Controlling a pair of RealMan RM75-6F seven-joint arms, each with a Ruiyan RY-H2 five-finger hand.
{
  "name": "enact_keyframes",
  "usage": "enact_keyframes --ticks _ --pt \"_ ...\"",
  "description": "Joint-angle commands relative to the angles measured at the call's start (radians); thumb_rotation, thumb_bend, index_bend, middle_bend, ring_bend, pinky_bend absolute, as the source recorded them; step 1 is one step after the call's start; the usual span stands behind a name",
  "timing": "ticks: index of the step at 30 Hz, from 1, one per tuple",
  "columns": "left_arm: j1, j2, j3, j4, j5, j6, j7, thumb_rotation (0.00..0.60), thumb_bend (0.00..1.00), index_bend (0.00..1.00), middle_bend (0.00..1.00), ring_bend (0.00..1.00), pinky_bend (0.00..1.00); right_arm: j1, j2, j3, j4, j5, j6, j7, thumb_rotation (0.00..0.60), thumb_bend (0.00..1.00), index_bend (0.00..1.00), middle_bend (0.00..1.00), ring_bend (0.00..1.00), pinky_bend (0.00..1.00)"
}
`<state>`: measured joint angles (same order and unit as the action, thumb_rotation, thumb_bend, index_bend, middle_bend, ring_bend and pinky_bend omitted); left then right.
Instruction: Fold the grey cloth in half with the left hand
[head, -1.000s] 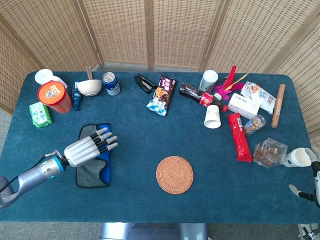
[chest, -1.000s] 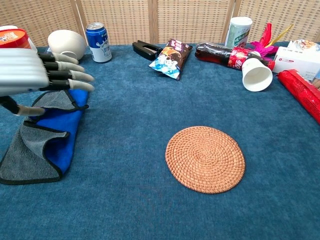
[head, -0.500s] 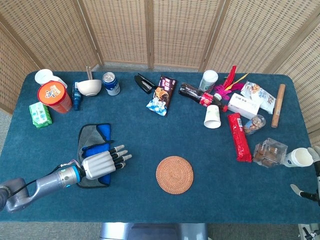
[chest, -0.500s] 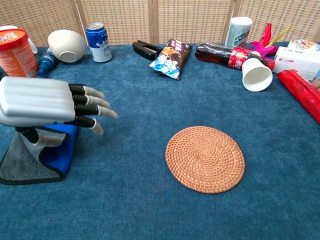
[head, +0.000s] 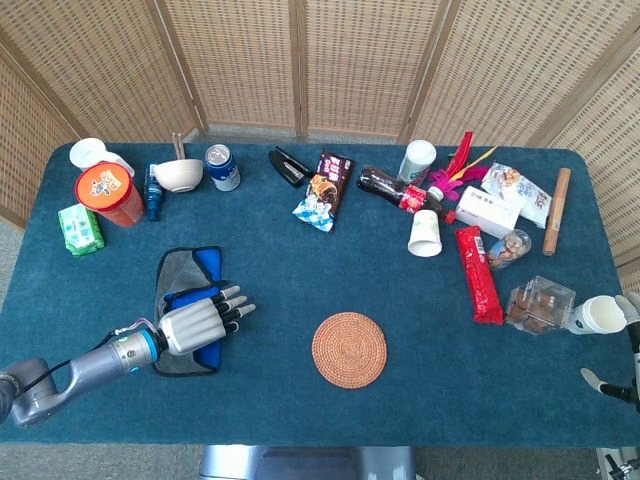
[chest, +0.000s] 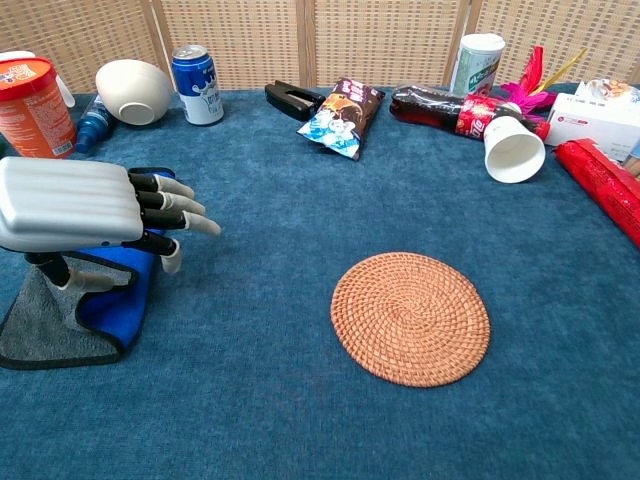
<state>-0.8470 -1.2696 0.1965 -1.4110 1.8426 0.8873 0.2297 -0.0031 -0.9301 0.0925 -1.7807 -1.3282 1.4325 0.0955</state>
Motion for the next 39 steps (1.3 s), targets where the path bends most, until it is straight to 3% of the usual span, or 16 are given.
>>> enact_keyframes --ticks 1,21,39 --pt "0.004 0.003 0.0 0.003 -0.001 0.006 -0.004 0.6 0.4 0.31 0.0 0.0 0.09 0.001 -0.001 0.0 0.0 0.001 -0.001 -0.001 0.6 0.0 0.02 0.0 0.0 0.0" --pt "0.015 0.016 0.01 0.008 0.002 0.012 -0.029 0.6 0.4 0.32 0.0 0.0 0.09 0.001 -0.002 -0.002 -0.003 0.0 -0.001 -0.011 0.6 0.0 0.02 0.0 0.0 0.0" --pt "0.025 0.011 0.007 0.022 0.004 0.018 -0.02 0.6 0.42 0.53 0.0 0.0 0.11 0.003 0.001 -0.007 -0.004 -0.006 -0.01 -0.001 0.6 0.0 0.02 0.0 0.0 0.0"
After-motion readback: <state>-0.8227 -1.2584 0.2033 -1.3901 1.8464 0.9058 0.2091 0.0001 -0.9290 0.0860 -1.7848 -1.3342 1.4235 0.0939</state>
